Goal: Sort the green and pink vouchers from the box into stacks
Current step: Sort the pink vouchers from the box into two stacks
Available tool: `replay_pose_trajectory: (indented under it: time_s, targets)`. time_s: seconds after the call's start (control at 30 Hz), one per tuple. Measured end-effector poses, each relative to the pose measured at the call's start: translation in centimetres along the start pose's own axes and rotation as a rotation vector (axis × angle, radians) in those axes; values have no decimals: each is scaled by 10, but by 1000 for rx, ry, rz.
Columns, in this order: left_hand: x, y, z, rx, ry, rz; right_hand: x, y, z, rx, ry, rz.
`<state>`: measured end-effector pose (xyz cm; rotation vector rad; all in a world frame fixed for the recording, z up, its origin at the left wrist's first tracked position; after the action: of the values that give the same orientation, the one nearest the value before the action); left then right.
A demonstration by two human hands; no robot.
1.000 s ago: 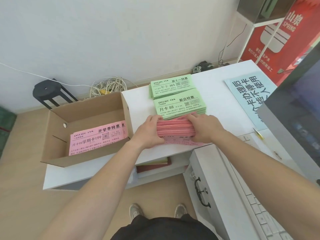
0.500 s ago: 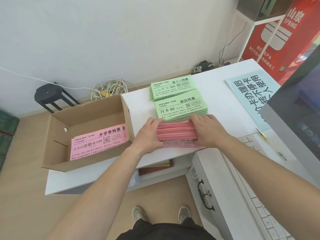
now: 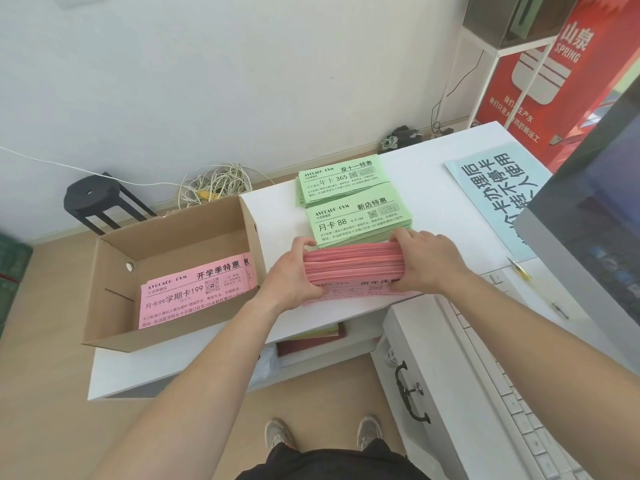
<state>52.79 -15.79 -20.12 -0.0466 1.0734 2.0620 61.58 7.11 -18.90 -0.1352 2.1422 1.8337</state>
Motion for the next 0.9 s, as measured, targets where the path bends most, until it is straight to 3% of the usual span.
replay_pose_trajectory:
  time_s: [0.07,0.2,0.33,0.73,0.9]
  targets:
    - [0,-1,-2,-66,13,6,-5,-1,10,129,-21,-21]
    - [1,-7,-11,-292,34,43,-18,-13,29,715,-78,-22]
    - [-2,-14,-17,-392,40,66,-22,-32,35,949,-101,50]
    - [-11,-39,-45,-803,102,154,-22,-64,33,1163,-121,25]
    - [-13,-47,-48,-802,117,168,-22,-72,27,1179,-115,25]
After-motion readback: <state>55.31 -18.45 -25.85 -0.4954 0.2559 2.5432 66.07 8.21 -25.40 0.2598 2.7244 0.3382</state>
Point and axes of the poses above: each hand's wrist, its own x-axis towards the middle knuckle, its own y-axis out of the back of the hand, z = x × y, the point moved 6 cm from there along x, towards the middle knuckle, and after that the axes turned 9 degrees about -z, right-handed, at the moved point
